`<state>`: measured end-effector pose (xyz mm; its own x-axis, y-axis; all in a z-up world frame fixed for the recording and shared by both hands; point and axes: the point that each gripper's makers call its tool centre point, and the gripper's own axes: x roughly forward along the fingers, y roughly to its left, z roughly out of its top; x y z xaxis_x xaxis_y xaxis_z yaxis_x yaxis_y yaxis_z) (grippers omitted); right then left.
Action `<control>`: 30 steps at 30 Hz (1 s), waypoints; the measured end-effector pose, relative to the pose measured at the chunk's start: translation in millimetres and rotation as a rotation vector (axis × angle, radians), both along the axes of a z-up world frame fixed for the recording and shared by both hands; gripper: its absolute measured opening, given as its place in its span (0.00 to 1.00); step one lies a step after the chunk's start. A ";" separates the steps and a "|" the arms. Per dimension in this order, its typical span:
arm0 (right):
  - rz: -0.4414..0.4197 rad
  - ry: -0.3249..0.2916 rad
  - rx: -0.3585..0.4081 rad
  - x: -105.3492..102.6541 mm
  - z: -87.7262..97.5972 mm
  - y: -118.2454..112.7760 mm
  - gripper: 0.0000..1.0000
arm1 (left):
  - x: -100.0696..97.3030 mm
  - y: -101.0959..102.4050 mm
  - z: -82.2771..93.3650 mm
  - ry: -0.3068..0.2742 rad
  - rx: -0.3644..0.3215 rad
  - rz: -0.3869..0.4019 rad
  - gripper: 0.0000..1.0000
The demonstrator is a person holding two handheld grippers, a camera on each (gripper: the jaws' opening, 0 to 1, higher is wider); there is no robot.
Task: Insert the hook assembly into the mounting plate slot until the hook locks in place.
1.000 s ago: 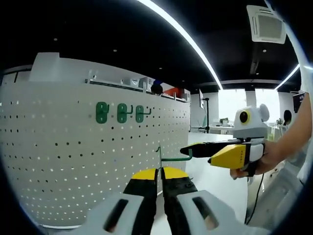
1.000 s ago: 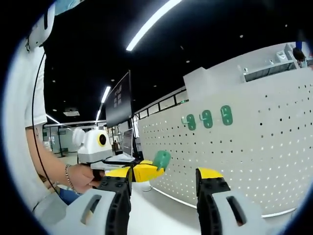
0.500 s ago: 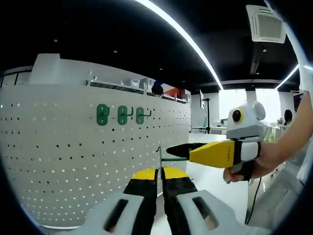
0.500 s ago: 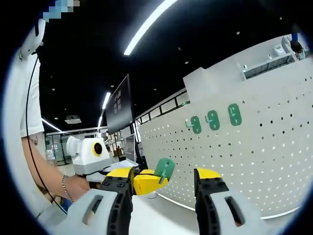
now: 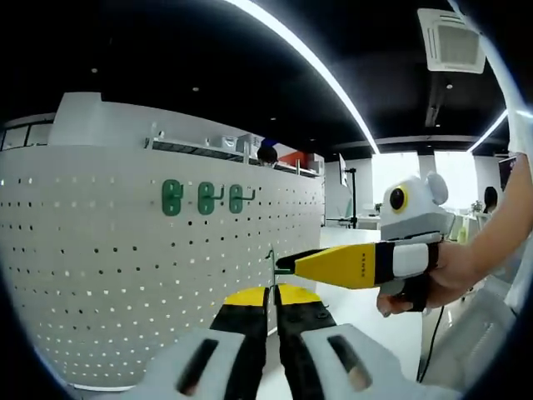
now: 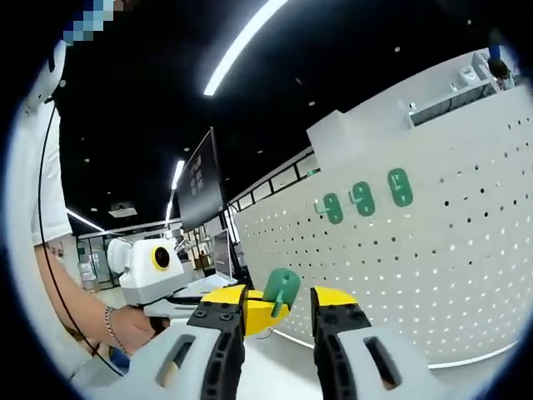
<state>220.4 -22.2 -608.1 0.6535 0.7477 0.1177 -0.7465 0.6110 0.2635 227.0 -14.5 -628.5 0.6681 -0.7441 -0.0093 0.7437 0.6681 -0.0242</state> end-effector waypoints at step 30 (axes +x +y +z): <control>-0.028 0.019 -0.044 3.2 -4.3 5.0 0.03 | -0.6 0.3 1.1 -0.002 -0.004 0.013 0.02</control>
